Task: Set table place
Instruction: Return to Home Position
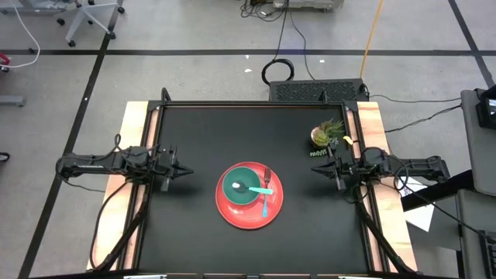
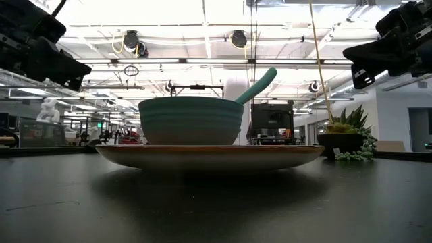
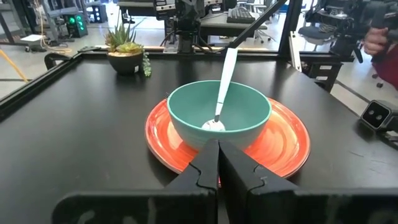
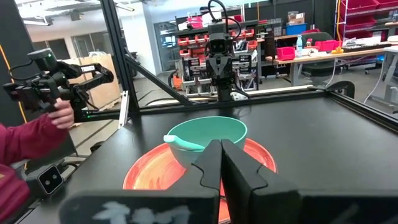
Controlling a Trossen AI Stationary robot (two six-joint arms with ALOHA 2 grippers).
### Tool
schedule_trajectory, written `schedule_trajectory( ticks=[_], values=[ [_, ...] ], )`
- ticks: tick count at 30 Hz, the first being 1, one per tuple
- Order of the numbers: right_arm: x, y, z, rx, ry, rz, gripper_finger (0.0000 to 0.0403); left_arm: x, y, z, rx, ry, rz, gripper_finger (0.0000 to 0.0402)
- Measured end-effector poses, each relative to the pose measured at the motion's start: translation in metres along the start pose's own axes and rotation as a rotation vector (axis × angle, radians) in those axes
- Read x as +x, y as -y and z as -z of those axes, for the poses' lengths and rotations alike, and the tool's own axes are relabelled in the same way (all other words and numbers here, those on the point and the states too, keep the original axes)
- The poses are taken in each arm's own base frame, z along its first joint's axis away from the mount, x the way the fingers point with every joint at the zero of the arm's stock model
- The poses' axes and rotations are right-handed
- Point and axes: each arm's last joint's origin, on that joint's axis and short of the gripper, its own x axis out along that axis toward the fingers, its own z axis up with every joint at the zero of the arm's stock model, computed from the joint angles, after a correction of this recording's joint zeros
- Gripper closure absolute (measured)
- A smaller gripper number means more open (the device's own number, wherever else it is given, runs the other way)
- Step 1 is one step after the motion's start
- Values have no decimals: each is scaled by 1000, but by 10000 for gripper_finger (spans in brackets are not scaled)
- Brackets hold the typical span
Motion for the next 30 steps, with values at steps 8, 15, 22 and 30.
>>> schedule_trajectory(
  ticks=[8,15,22,30],
  values=[
    [0,0,0,0,1,0,403,0,0,0,17,0,-1,387],
    [0,0,0,-1,2,0,403,0,0,0,17,0,-1,387],
    [0,0,0,-1,2,0,403,0,0,0,15,0,-1,387],
    [0,0,0,-1,2,1,403,0,0,0,14,0,-1,387]
  ],
)
